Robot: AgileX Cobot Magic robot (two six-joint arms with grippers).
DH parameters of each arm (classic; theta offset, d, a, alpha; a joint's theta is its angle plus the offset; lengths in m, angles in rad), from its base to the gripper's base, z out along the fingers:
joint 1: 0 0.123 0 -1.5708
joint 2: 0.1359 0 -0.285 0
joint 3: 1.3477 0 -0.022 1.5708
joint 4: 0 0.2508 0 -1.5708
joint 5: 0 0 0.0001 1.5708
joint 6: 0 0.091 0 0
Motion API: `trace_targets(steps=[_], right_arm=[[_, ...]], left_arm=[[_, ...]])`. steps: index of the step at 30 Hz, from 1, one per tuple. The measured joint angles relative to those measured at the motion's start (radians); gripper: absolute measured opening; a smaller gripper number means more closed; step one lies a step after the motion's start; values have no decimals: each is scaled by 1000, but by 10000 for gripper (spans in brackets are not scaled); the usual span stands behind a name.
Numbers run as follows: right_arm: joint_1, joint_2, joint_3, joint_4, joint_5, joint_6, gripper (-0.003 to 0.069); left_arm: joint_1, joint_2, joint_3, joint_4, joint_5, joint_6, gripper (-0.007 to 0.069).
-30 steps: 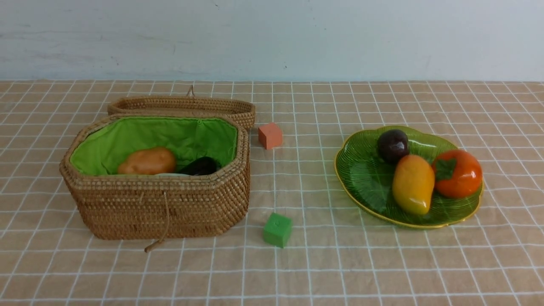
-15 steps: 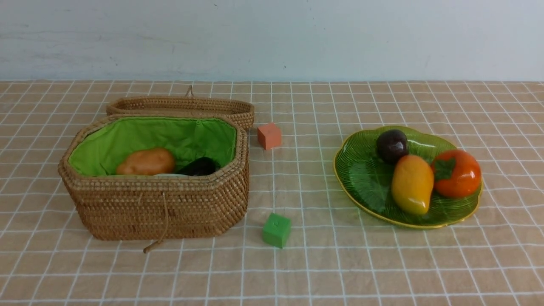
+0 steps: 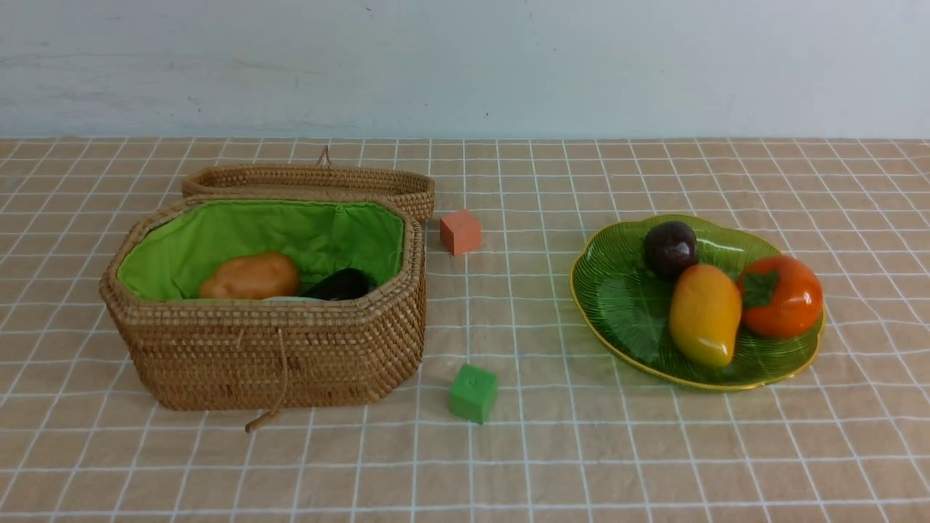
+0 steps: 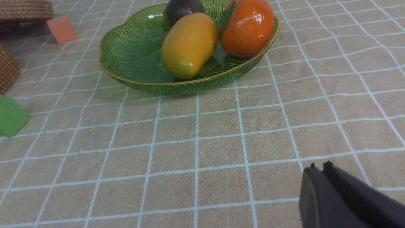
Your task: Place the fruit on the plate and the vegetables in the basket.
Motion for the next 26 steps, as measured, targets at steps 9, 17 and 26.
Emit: trace_targets(steps=[9,17,26], right_arm=[[0,0,0,0,0,0,35],[0,0,0,0,0,0,45],[0,0,0,0,0,0,49]], left_arm=[[0,0,0,0,0,-1,-13],[0,0,0,0,0,-1,-13],[0,0,0,0,0,-3,-8]])
